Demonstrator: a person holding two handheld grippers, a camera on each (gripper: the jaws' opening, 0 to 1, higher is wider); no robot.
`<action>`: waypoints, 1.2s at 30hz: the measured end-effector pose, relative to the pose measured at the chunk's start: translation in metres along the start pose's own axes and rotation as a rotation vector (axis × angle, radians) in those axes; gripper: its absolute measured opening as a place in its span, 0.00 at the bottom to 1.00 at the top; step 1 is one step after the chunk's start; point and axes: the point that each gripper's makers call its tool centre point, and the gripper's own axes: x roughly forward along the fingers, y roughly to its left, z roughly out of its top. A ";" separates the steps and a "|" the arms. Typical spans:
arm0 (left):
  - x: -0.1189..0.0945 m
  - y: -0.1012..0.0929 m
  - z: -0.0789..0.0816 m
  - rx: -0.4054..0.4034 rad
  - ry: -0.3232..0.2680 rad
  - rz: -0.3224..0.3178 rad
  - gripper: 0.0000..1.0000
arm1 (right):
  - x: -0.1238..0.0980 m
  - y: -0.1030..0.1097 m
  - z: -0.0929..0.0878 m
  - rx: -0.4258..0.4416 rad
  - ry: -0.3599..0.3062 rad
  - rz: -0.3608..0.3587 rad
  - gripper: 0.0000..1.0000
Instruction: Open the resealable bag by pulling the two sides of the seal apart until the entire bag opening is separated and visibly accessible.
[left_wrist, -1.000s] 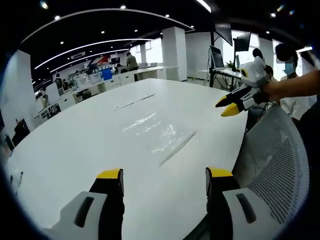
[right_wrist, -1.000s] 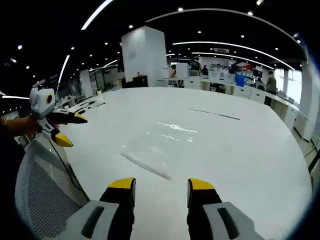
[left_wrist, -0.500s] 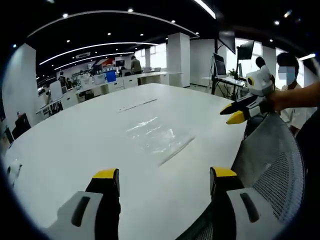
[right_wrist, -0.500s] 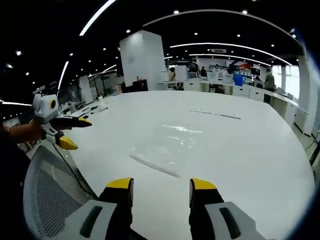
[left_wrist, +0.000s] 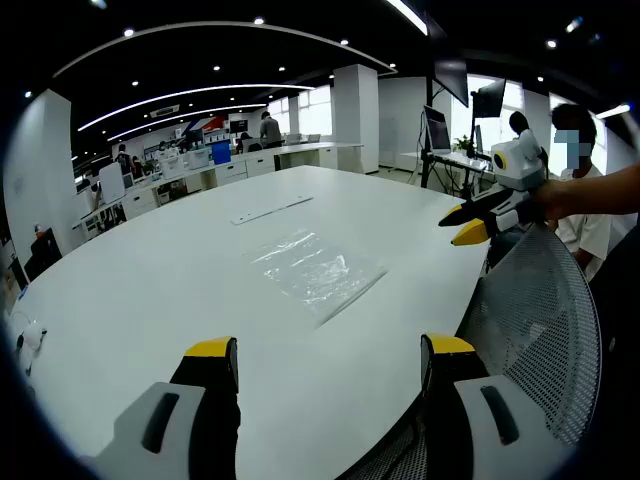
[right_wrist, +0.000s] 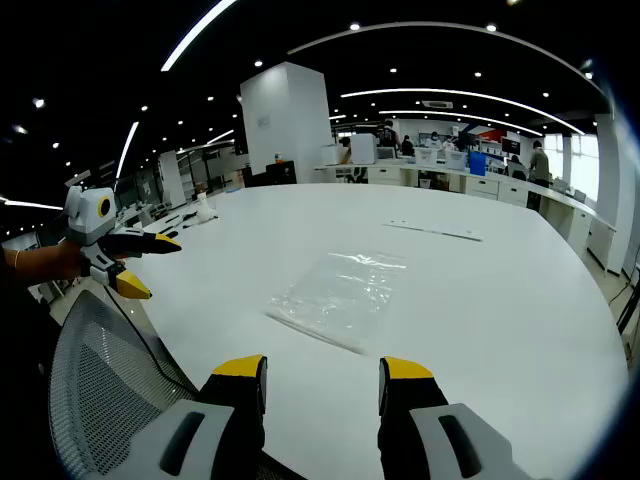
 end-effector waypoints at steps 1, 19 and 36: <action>0.000 0.000 0.000 0.000 -0.001 -0.001 0.73 | 0.000 0.000 0.000 -0.002 0.001 -0.001 0.43; 0.002 -0.004 0.001 -0.011 -0.007 -0.011 0.78 | 0.000 0.001 -0.005 0.024 0.021 0.004 0.60; 0.001 -0.008 0.001 -0.023 -0.024 -0.007 0.88 | 0.002 0.002 -0.008 0.028 0.041 0.007 0.75</action>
